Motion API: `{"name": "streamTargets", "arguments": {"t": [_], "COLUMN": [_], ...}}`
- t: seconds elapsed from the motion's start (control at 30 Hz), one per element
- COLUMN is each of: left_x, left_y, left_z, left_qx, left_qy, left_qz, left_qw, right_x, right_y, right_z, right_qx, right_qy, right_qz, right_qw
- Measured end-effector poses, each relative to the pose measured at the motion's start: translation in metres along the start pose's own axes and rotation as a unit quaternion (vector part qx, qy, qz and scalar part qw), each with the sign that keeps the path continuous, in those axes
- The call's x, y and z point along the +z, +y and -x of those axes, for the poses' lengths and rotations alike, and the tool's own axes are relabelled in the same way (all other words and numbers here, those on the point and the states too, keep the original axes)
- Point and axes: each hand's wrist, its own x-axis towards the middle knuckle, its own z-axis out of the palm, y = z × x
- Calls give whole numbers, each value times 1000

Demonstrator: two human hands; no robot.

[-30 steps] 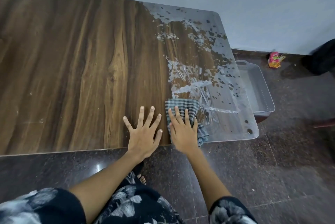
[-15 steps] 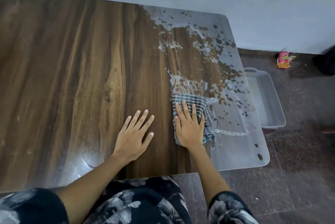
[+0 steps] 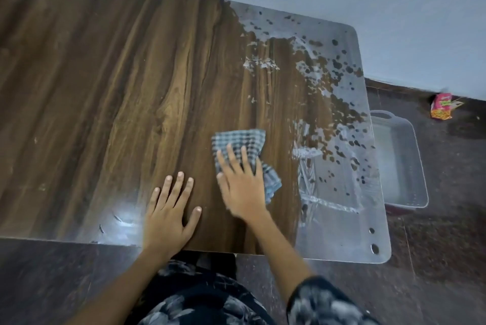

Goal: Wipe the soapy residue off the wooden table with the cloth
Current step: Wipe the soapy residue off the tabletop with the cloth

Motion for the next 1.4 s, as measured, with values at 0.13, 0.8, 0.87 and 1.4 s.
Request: {"name": "streamTargets", "arguments": {"t": [0.13, 0.8, 0.87, 1.4], "left_x": [8, 35, 36, 19], "left_y": [10, 72, 75, 59], "left_z": [10, 53, 57, 62], "left_qx": [-41, -35, -16, 81], "left_qy": [15, 28, 28, -22], "left_qz": [-10, -25, -23, 1], "left_qw": [999, 999, 999, 996], "right_x": [15, 18, 18, 13], "right_y": [10, 31, 34, -15], "right_z": [70, 98, 106, 108], "right_qx": [-40, -159, -153, 23], "right_qy": [11, -3, -5, -17], "right_qz": [10, 59, 54, 32], "right_qw": [999, 986, 987, 999]}}
